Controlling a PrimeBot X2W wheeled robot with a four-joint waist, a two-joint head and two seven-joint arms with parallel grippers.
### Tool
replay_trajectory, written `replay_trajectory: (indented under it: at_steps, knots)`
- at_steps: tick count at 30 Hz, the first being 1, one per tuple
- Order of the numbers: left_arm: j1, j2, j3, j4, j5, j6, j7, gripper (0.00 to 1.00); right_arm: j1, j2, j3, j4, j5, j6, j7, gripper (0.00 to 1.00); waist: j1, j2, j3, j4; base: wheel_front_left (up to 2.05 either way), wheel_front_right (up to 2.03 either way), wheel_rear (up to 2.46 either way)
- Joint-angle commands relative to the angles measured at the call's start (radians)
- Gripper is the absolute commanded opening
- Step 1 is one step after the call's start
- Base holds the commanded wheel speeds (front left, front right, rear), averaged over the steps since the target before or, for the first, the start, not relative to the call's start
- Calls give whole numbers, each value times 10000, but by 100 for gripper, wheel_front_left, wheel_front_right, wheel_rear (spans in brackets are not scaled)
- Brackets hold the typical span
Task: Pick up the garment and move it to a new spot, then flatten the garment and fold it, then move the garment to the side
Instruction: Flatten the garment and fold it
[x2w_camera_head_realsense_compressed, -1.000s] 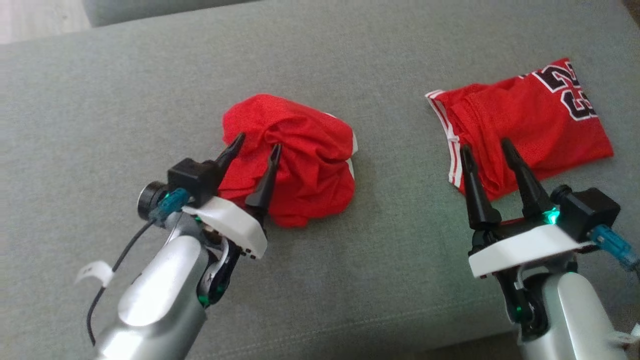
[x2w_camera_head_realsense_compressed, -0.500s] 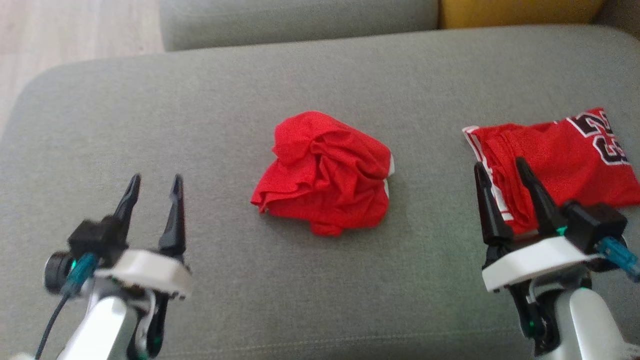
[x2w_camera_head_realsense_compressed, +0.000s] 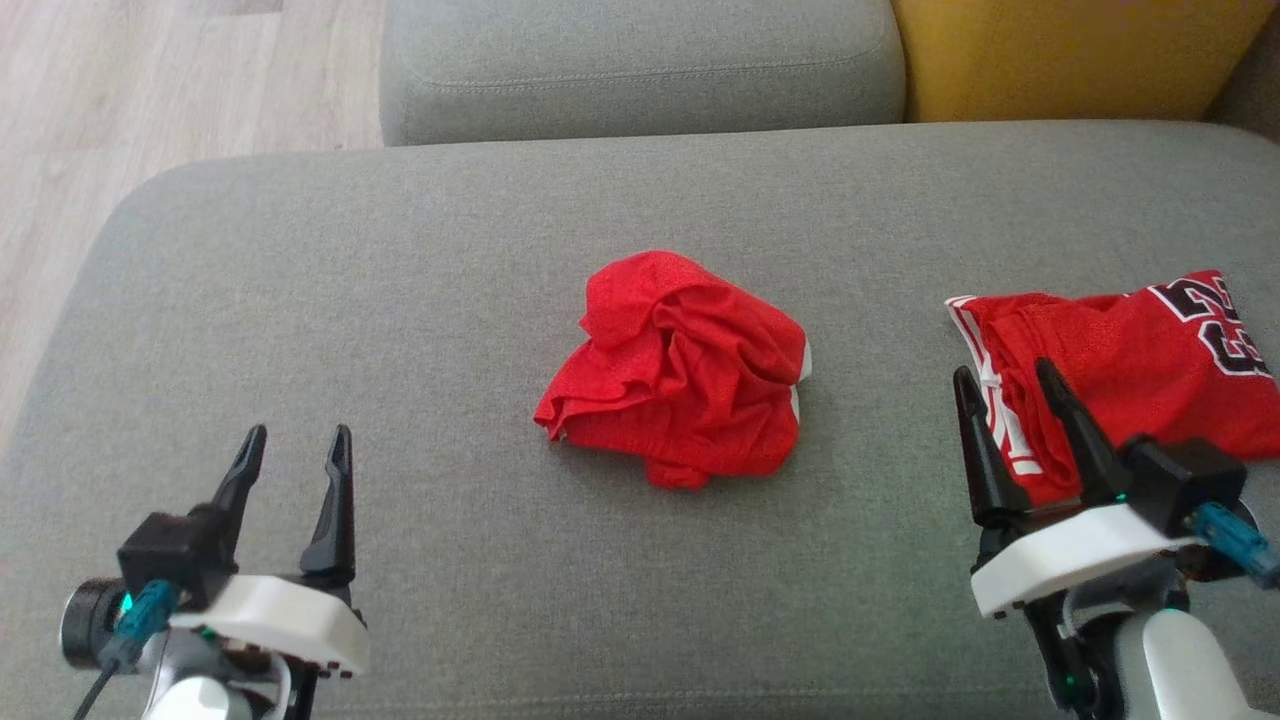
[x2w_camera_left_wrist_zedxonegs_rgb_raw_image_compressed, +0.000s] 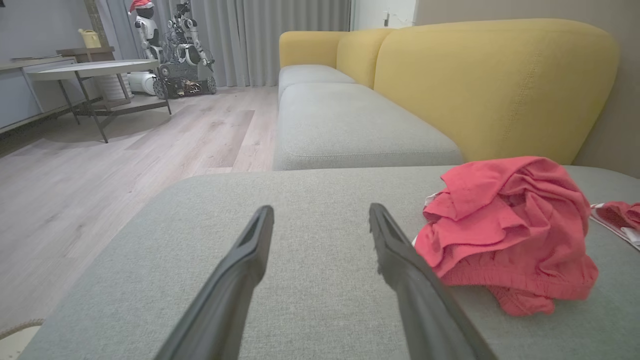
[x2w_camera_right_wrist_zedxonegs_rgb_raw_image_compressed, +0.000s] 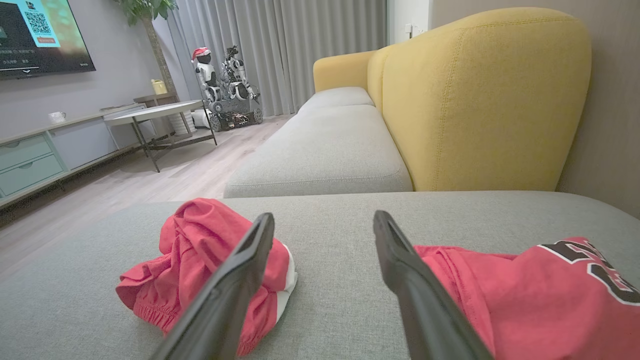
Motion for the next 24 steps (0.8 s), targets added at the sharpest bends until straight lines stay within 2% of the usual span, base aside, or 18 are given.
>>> replay_trajectory:
  at_steps: [1, 19, 22, 24]
  knots:
    - [-438, 322, 422, -403, 71, 89, 19, 100, -284, -35, 181, -394, -96, -7, 16, 100, 0, 0, 16, 5, 0, 0, 0]
    - [-427, 379, 335, -673, 32, 212, 116, 100, -343, -35, 157, -434, 7, -7, 38, 100, 0, 0, 200, 92, 0, 0, 0]
    - [-562, 386, 253, -697, 69, 133, 125, 100, -371, -35, 142, -454, 11, -7, 42, 100, 0, 0, 290, 117, 0, 0, 0]
    - [-870, 351, 8, -726, 146, -90, 202, 100, -418, -35, 99, -501, 11, -7, 42, 100, 0, 0, 446, 164, 0, 0, 0]
